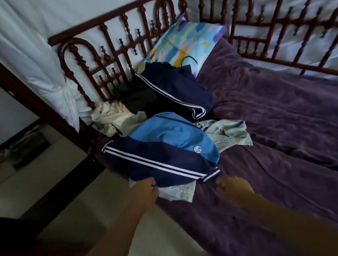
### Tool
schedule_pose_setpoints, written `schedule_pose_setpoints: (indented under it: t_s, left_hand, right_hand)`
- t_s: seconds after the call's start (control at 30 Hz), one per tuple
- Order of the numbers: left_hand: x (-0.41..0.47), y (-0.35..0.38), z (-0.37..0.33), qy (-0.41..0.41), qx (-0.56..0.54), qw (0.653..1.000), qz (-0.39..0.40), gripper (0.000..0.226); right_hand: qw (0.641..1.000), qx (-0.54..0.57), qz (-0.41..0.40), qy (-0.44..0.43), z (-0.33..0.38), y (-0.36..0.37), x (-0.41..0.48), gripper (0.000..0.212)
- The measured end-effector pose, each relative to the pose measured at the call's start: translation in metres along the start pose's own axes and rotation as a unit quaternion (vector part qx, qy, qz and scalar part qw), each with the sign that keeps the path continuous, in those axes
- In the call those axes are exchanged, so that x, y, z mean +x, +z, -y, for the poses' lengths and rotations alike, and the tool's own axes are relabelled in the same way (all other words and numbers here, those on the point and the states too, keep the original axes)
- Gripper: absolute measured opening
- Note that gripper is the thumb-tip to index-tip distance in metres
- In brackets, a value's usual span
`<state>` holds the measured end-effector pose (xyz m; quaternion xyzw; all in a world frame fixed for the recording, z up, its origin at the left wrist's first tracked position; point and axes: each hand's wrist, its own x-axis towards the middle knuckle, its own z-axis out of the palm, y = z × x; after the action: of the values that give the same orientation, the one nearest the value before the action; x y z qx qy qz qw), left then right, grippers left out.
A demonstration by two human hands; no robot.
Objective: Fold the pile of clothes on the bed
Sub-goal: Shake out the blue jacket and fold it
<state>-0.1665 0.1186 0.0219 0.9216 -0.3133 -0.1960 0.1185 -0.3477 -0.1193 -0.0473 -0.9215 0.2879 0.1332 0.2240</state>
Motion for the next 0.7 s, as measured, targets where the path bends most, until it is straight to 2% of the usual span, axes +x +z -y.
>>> schedule_pose_setpoints:
  t_s: [0.2,0.4,0.57,0.67,0.7]
  left_hand:
    - [0.073,0.008,0.016,0.011,0.015,0.999,0.047,0.017]
    - [0.186,0.020,0.027,0.130,0.092,0.981,0.115,0.022]
    - [0.272,0.031,0.039,0.217,0.117,0.958,0.145,0.026]
    - [0.314,0.034,0.046,0.259,0.112,0.950,0.136,0.023]
    - [0.327,0.034,0.046,0.272,0.118,0.946,0.133,0.023]
  right_hand:
    - [0.995,0.013,0.047,0.089,0.005,0.015,0.052,0.030]
    - [0.965,0.106,0.002,0.240,-0.001,0.027,0.113,0.027]
    - [0.877,0.255,-0.068,0.402,-0.011,0.047,0.183,0.046]
    - [0.786,0.386,-0.088,0.474,-0.011,0.062,0.228,0.063]
    - [0.755,0.433,-0.103,0.482,-0.008,0.065,0.240,0.062]
